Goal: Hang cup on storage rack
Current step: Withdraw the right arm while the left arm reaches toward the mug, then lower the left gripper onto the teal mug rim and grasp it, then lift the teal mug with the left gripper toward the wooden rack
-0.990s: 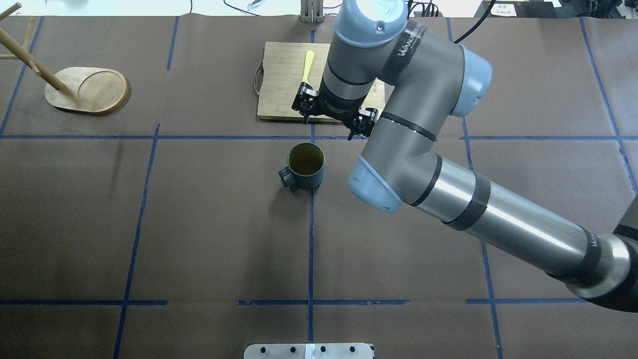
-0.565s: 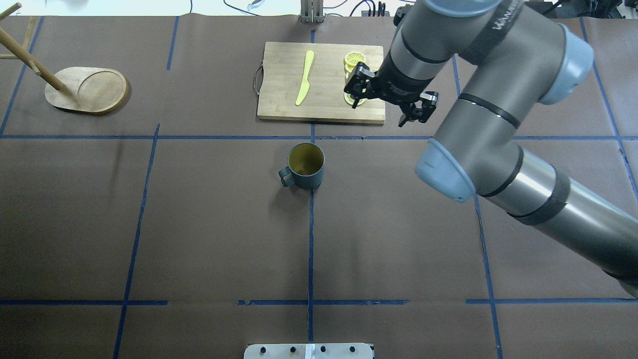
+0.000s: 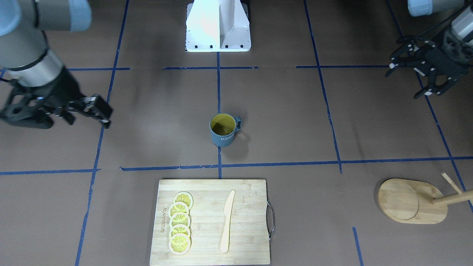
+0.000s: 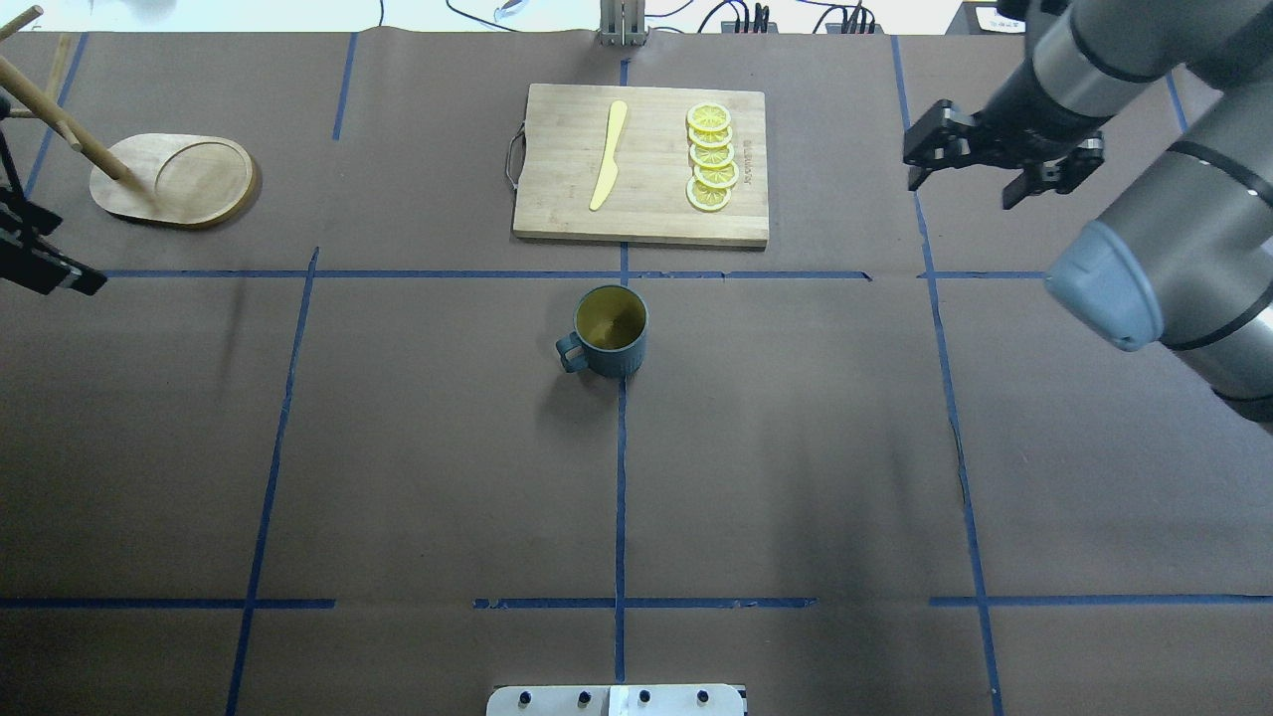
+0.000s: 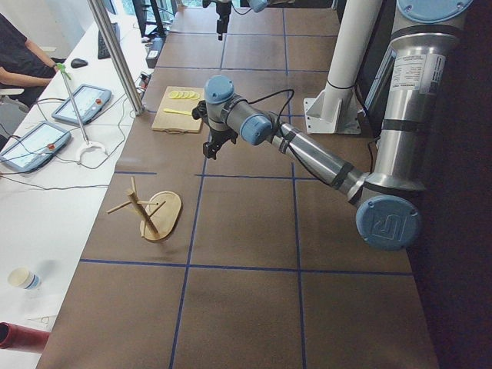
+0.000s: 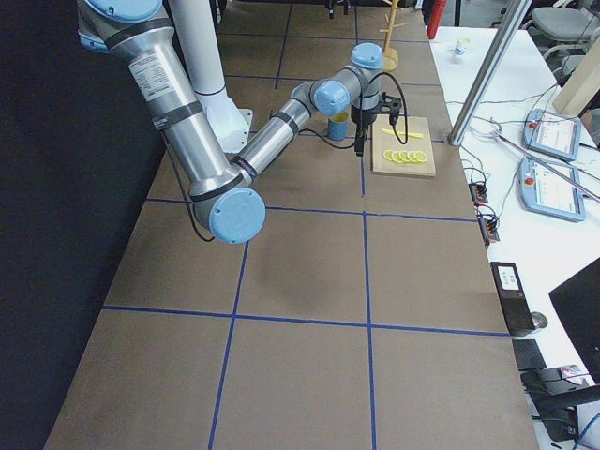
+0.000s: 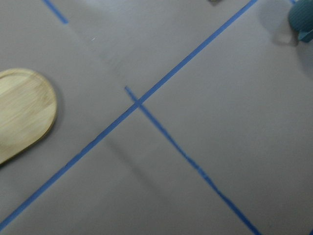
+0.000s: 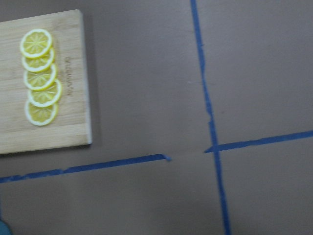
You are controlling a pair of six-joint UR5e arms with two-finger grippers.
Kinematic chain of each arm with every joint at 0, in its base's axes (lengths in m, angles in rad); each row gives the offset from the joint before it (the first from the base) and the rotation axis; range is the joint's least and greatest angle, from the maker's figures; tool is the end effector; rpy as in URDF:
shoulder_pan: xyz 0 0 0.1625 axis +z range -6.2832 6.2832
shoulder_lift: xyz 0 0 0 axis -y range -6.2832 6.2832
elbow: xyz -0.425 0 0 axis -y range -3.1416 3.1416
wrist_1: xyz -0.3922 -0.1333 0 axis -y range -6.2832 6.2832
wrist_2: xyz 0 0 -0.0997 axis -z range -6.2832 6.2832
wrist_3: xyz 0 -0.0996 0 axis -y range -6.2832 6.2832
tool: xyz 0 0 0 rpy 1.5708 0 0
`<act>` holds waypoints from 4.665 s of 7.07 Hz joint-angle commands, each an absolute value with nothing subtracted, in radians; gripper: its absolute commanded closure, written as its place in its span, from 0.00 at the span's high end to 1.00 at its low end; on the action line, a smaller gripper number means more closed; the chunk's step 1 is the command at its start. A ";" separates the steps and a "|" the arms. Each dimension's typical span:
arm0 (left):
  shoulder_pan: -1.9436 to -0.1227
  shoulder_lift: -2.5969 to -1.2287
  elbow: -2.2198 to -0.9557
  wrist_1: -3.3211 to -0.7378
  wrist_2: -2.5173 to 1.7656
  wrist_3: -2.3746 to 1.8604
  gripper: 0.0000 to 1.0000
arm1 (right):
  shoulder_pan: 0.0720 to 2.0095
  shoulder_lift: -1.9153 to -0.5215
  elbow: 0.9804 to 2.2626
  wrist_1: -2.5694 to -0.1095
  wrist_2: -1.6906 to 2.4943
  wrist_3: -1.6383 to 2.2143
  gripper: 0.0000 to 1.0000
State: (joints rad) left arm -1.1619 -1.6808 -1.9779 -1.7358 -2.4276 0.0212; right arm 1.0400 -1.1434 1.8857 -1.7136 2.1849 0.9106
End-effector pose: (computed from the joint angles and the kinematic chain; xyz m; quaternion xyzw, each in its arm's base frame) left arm 0.1480 -0.4874 0.3788 0.2231 0.4428 0.3187 0.8078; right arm -0.2349 -0.5502 0.2951 0.0209 -0.4027 0.0843 0.9112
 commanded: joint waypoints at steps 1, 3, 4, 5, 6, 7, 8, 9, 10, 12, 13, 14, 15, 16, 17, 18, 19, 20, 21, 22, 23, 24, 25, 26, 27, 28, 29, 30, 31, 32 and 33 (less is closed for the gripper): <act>-1.030 -1.760 -1.826 -2.082 -2.424 -0.177 1.00 | 1.158 -1.267 1.867 -1.713 2.256 0.577 1.00; -0.883 -1.902 -1.764 -2.233 -2.293 -0.372 1.00 | 1.238 -1.342 1.844 -1.713 2.279 0.380 1.00; -0.776 -1.954 -1.752 -2.252 -2.181 -0.406 1.00 | 1.302 -1.380 1.795 -1.709 2.331 0.215 1.00; -0.699 -1.998 -1.740 -2.253 -2.090 -0.410 1.00 | 1.355 -1.384 1.716 -1.706 2.370 0.080 1.00; -0.669 -2.005 -1.738 -2.253 -2.071 -0.411 1.00 | 1.408 -1.397 1.644 -1.703 2.372 -0.034 1.00; -0.669 -2.003 -1.736 -2.253 -2.071 -0.410 1.00 | 1.454 -1.432 1.613 -1.703 2.367 -0.126 1.00; -0.666 -2.008 -1.712 -2.282 -2.071 -0.410 1.00 | 1.504 -1.503 1.606 -1.701 2.367 -0.133 1.00; -0.651 -2.014 -1.653 -2.365 -2.069 -0.411 1.00 | 1.540 -1.520 1.611 -1.689 2.376 -0.115 1.00; -0.650 -2.034 -1.608 -2.408 -2.065 -0.416 1.00 | 1.564 -1.505 1.623 -1.687 2.495 -0.112 1.00; -0.638 -2.040 -1.588 -2.410 -2.063 -0.422 1.00 | 1.572 -1.532 1.571 -1.636 2.401 -0.112 1.00; -0.637 -2.043 -1.583 -2.410 -2.063 -0.420 1.00 | 1.572 -1.593 1.569 -1.585 2.352 -0.110 1.00; -0.623 -2.063 -1.572 -2.408 -2.063 -0.420 1.00 | 1.572 -1.615 1.546 -1.489 2.346 -0.092 1.00; -0.618 -2.066 -1.566 -2.410 -2.057 -0.420 1.00 | 1.572 -1.602 1.548 -1.486 2.341 -0.022 1.00; -0.611 -2.075 -1.556 -2.408 -2.051 -0.420 1.00 | 1.572 -1.605 1.546 -1.488 2.342 -0.005 1.00; -0.592 -2.112 -1.514 -2.408 -2.025 -0.420 1.00 | 1.572 -1.608 1.554 -1.489 2.348 -0.002 1.00; -0.585 -2.137 -1.488 -2.408 -2.001 -0.419 1.00 | 1.572 -1.606 1.555 -1.489 2.350 -0.002 1.00; -0.584 -2.135 -1.486 -2.407 -1.994 -0.411 0.99 | 1.572 -1.603 1.557 -1.489 2.350 -0.002 1.00; -0.584 -2.137 -1.474 -2.408 -1.994 -0.407 0.98 | 1.572 -1.603 1.560 -1.489 2.350 -0.002 1.00; -0.584 -2.151 -1.450 -2.410 -1.993 -0.407 0.98 | 1.572 -1.601 1.562 -1.488 2.350 -0.002 1.00; -0.584 -2.158 -1.430 -2.414 -1.993 -0.407 0.94 | 1.572 -1.601 1.562 -1.489 2.350 -0.002 1.00; -0.583 -2.161 -1.418 -2.416 -1.993 -0.407 0.90 | 1.572 -1.601 1.562 -1.489 2.352 -0.002 1.00; -0.581 -2.166 -1.411 -2.416 -1.993 -0.407 0.89 | 1.572 -1.601 1.562 -1.489 2.352 -0.002 1.00; -0.581 -2.169 -1.410 -2.416 -1.993 -0.407 0.88 | 1.572 -1.601 1.562 -1.488 2.350 -0.002 1.00; -0.578 -2.174 -1.407 -2.416 -1.993 -0.408 0.86 | 1.572 -1.601 1.562 -1.489 2.350 -0.002 1.00; -0.571 -2.181 -1.401 -2.416 -1.991 -0.411 0.81 | 1.572 -1.600 1.560 -1.489 2.352 -0.002 1.00; -0.566 -2.181 -1.401 -2.416 -1.991 -0.414 0.76 | 1.572 -1.600 1.562 -1.489 2.352 -0.002 1.00; -0.566 -2.180 -1.401 -2.415 -1.991 -0.419 0.50 | 1.572 -1.598 1.560 -1.488 2.355 -0.003 1.00; -0.566 -2.177 -1.401 -2.419 -1.991 -0.419 0.08 | 1.572 -1.600 1.562 -1.489 2.358 -0.003 1.00; -0.568 -2.174 -1.404 -2.430 -1.991 -0.422 0.00 | 1.574 -1.600 1.562 -1.489 2.358 -0.003 1.00; -0.568 -2.174 -1.411 -2.431 -1.993 -0.496 0.00 | 1.574 -1.600 1.562 -1.488 2.358 -0.005 1.00; -0.581 -2.174 -1.440 -2.431 -1.996 -0.558 0.00 | 1.574 -1.600 1.560 -1.488 2.358 -0.005 1.00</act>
State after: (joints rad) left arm -0.5708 -2.1743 -1.4152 -2.4296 -1.9928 -0.4872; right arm 1.5736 -1.5999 1.5614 -1.4884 2.3576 -0.0041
